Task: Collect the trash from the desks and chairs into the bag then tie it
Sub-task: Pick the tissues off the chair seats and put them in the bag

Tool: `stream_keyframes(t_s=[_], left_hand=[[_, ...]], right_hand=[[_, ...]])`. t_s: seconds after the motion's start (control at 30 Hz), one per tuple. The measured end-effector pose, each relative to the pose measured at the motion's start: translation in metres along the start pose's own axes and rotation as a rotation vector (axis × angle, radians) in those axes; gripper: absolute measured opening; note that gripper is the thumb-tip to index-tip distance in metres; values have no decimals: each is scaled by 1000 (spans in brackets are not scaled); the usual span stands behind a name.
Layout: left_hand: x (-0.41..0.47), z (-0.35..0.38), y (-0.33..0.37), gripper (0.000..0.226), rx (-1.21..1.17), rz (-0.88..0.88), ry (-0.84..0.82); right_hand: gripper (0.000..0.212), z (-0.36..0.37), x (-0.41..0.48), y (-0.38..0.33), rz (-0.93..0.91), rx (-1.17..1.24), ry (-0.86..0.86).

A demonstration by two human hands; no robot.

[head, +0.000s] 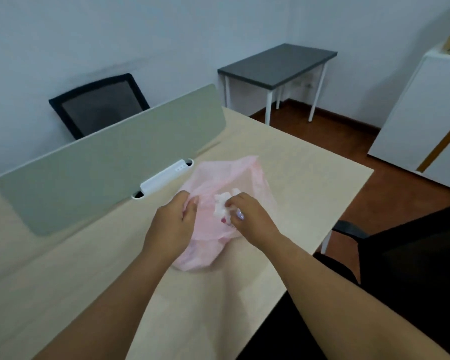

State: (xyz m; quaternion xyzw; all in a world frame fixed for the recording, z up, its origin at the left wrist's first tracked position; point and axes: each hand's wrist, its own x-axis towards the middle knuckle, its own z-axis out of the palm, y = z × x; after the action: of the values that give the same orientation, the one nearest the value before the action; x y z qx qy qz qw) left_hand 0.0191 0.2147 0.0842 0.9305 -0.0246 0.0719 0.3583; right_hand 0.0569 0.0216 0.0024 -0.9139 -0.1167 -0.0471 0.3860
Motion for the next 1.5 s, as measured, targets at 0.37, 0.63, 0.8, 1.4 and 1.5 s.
stream_keyframes(t_s=[0.37,0.63,0.8,1.4,1.5], left_hand=[[6,-29,-19,44,-82,22,0],[-23,32,1,36,-97,125,-195],[-51,73,12,19,-30,156,-264],[-145,100,54,19,336,127,-162],[-144,91,54,21,350,112,-137]], right_hand=[[50,-29,-21,-5,100,-490,4],[40,-118,-138,30,240,-770,0],[38,-184,-245,58,374,-857,-4],[72,-216,-408,140,386,-659,-149],[66,-196,-402,130,381,-671,-146]])
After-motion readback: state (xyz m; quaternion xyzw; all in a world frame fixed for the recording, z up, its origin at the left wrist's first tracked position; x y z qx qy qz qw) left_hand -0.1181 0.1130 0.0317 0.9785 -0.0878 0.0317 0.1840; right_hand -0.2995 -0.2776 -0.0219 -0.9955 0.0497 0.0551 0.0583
